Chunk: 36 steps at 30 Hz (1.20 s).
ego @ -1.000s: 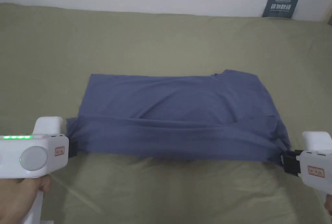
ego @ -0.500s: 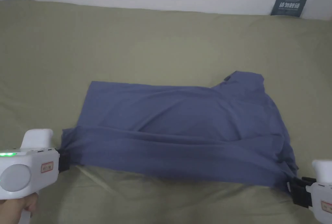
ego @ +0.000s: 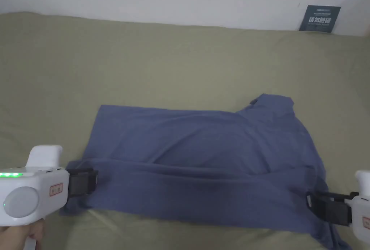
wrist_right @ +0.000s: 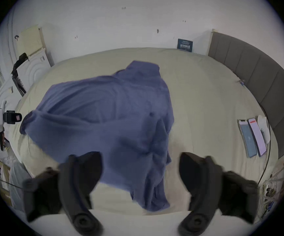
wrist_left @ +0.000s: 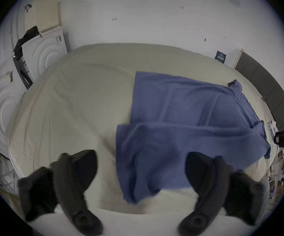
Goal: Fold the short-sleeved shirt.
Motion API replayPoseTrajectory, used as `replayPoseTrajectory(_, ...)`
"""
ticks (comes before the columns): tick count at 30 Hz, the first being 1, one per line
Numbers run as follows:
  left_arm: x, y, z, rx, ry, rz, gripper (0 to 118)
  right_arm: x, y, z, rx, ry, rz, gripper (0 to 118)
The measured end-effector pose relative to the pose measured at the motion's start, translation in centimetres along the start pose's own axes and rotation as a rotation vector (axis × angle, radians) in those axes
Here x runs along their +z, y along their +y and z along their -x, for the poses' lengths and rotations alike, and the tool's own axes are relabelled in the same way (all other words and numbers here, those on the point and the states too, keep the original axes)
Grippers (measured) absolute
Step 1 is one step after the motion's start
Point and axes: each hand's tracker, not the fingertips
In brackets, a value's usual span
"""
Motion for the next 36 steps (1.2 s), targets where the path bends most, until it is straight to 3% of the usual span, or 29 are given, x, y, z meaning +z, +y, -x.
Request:
replayPoseTrajectory(1,-0.2,1.1,-0.1,-0.004,0.010,-0.011,25,-0.4,1.0,0.1,-0.008,-0.005,-0.028,12)
replayPoseTrajectory(2,-0.5,2.0,-0.2,-0.004,0.012,-0.027,25,-0.9,1.9,0.1,-0.016,-0.014,-0.044,12)
replayPoseTrajectory(4,-2.2,4.1,-0.5,-0.005,0.013,-0.040,2,-2.3,4.1,0.4,-0.020,-0.030,-0.064,7)
replayPoseTrajectory(14,-12.7,14.0,-2.0,-0.017,0.033,-0.014,3,-11.5,12.9,0.9,-0.008,-0.066,-0.041,7)
replayPoseTrajectory(15,-13.6,14.7,-1.9,-0.014,0.046,-0.010,6,-12.2,13.4,0.6,-0.009,-0.074,-0.032,7)
replayPoseTrajectory(18,-16.6,16.8,-1.6,0.002,0.076,0.016,45,-14.2,14.5,-0.5,-0.008,-0.102,-0.009,7)
replayPoseTrajectory(20,-18.5,17.8,-1.5,-0.006,0.097,0.051,96,-15.2,15.1,-1.5,-0.014,-0.109,0.006,7)
replayPoseTrajectory(21,-19.2,18.1,-1.6,-0.013,0.113,0.074,113,-15.5,15.3,-1.8,-0.017,-0.120,0.012,7)
replayPoseTrajectory(22,-20.1,18.1,-1.8,-0.018,0.133,0.089,118,-15.9,15.2,-2.3,-0.022,-0.127,0.016,7)
replayPoseTrajectory(25,-21.3,18.0,-2.3,-0.028,0.148,0.088,116,-16.6,15.9,-3.5,-0.046,-0.139,0.028,7)
replayPoseTrajectory(27,-21.3,17.8,-2.5,-0.020,0.114,0.099,106,-17.0,16.2,-3.9,-0.048,-0.151,0.037,7)
replayPoseTrajectory(29,-20.7,17.6,-2.9,-0.046,0.118,0.088,58,-17.4,17.0,-4.3,-0.041,-0.164,0.045,7)
replayPoseTrajectory(30,-20.5,17.5,-3.1,-0.071,0.113,0.082,44,-17.8,17.1,-4.5,-0.038,-0.167,0.051,8)
replayPoseTrajectory(31,-20.2,17.3,-3.1,-0.065,0.078,0.075,20,-18.1,17.6,-4.6,-0.041,-0.168,0.055,11)
replayPoseTrajectory(33,-19.8,17.4,-3.4,-0.057,0.067,0.071,14,-18.6,18.2,-4.8,-0.056,-0.173,0.055,14)
replayPoseTrajectory(34,-19.8,17.2,-3.6,-0.067,0.061,0.068,6,-19.2,18.4,-5.0,-0.070,-0.166,0.063,26)
replayPoseTrajectory(36,-20.0,16.8,-4.1,-0.091,0.075,0.071,5,-20.7,18.6,-5.1,-0.099,-0.163,0.122,84)
